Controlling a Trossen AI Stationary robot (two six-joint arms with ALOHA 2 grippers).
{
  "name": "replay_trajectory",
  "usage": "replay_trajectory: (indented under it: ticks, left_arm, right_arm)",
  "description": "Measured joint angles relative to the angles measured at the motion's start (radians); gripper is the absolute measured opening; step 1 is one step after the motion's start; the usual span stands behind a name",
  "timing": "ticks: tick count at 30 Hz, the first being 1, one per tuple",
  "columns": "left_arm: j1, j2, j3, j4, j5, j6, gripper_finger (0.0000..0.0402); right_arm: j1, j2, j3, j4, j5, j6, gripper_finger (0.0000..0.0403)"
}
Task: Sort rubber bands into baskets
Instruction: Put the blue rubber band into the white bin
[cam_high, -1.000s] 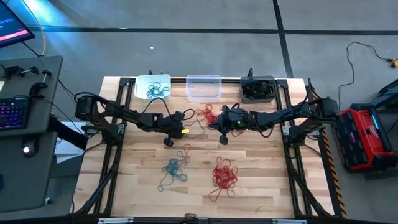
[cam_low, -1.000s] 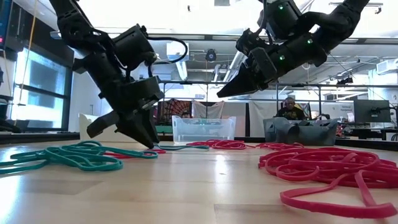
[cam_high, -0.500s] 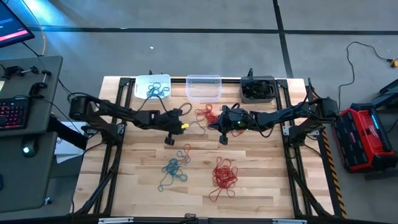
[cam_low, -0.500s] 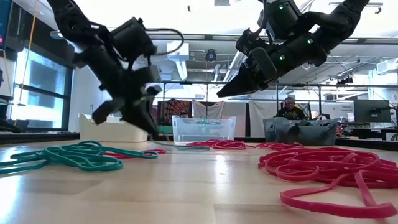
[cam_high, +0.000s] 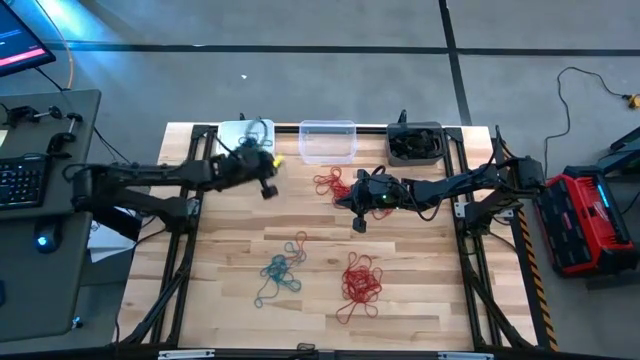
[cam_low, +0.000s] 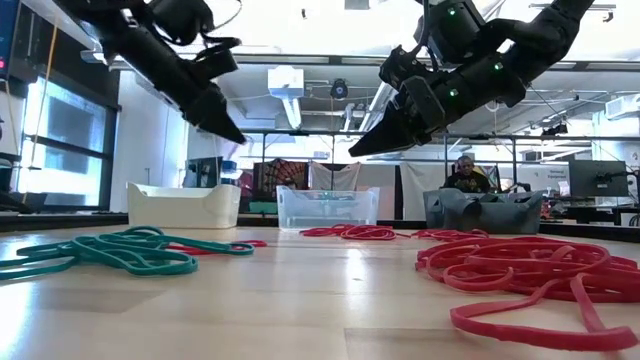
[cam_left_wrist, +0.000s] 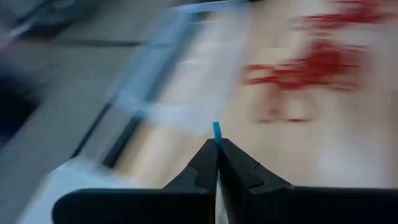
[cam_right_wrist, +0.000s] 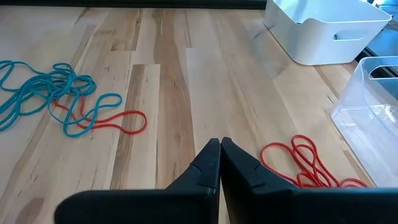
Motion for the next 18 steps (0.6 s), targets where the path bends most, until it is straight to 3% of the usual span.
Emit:
replay_trajectory:
  ticks: [9,18]
  left_arm:
    - [0.162,-0.155,0.0,-0.137,-0.323,-0.047,0.0]
    - [0.34,-0.12,0.0,-0.151,-0.293,-0.046,0.0]
  right_arm:
    - [0.0,0.0,0.0,0.0,0.0,-0.007,0.0]
    - [0.0,0.0,0.0,0.0,0.0,-0.008,0.0]
